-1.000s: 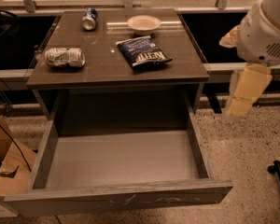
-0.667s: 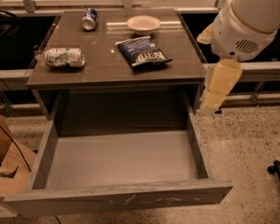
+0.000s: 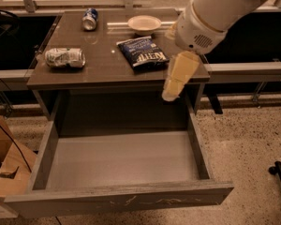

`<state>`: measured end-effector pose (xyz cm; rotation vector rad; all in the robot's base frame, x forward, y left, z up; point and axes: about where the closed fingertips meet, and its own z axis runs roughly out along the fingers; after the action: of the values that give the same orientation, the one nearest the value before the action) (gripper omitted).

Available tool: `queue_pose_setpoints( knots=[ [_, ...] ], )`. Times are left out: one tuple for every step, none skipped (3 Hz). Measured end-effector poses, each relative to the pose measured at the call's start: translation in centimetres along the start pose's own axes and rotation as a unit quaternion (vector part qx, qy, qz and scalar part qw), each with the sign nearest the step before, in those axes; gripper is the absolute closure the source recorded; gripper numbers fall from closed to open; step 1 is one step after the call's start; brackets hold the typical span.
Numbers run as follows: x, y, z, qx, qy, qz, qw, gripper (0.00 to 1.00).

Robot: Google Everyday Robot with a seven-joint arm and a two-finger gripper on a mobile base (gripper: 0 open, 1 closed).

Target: Place 7up can into top drawer

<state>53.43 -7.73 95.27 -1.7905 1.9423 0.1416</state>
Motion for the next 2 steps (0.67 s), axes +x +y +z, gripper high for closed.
queue_pose_setpoints(
  knots=[
    [-2.53,-1.40,2.21,-0.010,-0.020,-0.015,0.9996,0.00],
    [-2.65,-1.45,2.33,-0.011,-0.021,-0.016,0.9996,0.00]
  ],
)
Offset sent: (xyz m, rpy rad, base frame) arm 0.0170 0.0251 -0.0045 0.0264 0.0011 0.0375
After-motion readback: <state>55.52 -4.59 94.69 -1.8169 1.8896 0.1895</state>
